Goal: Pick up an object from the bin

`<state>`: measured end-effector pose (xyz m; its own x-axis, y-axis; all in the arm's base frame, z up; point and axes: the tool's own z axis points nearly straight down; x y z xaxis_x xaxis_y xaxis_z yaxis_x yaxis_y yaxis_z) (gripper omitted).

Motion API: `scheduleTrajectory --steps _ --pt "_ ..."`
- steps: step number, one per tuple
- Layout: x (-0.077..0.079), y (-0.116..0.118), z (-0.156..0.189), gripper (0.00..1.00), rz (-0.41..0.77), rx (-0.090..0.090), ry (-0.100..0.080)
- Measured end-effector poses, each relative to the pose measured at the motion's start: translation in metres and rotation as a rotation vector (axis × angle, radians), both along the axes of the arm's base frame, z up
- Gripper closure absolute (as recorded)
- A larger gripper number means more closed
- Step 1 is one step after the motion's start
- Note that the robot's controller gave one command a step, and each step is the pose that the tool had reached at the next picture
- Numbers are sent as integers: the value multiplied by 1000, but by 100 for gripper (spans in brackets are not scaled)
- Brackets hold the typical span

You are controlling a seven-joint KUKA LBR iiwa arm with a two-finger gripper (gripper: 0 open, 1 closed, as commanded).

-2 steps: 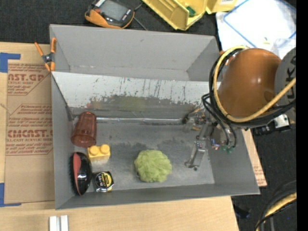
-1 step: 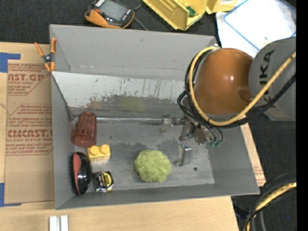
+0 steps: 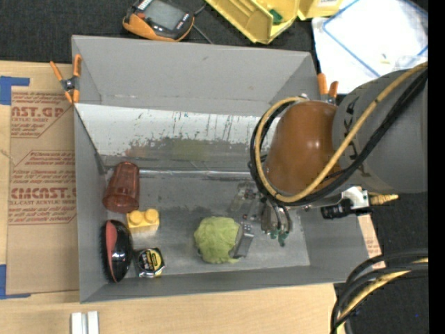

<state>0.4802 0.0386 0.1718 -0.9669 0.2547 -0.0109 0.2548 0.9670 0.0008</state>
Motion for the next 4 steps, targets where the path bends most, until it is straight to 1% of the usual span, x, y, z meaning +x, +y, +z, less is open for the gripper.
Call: scheduleTrajectory --steps 1,2,3,4 --pt "35 -41 -5 0 621 -9 -12" --pt "34 -40 -5 0 623 -7 -11" --pt "16 -18 -58 0 788 -8 -8" --pt "14 -5 -65 0 794 -9 -13"
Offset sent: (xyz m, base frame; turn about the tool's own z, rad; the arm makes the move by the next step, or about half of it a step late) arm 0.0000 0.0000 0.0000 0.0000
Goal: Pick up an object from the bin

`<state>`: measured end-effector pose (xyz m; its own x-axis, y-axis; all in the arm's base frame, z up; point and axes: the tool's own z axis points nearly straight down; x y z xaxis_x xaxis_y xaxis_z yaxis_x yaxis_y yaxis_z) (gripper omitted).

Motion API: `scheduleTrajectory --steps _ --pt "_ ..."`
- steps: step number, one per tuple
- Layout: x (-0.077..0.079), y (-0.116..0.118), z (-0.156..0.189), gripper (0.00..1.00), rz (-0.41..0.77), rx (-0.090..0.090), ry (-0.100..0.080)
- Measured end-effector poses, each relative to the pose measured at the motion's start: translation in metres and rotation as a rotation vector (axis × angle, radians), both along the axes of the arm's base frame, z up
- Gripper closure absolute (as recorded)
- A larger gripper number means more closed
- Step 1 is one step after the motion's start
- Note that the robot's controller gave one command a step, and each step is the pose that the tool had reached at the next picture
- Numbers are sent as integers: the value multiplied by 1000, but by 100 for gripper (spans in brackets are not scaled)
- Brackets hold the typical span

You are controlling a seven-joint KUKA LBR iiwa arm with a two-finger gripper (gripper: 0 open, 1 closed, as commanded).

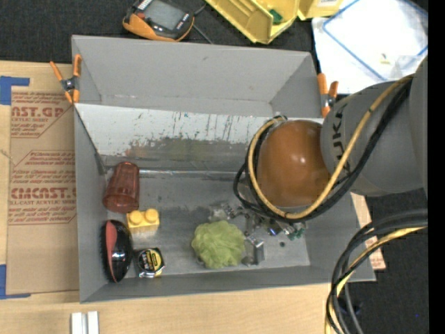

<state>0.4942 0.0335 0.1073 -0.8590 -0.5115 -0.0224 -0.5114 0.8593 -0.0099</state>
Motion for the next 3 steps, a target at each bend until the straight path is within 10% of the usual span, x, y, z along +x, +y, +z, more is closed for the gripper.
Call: scheduleTrajectory --steps 1,2,3 --pt "-3 -2 -38 0 180 -4 0" --pt "4 -2 -36 100 -37 2 -3" --pt "4 -2 -36 100 -37 2 -3"
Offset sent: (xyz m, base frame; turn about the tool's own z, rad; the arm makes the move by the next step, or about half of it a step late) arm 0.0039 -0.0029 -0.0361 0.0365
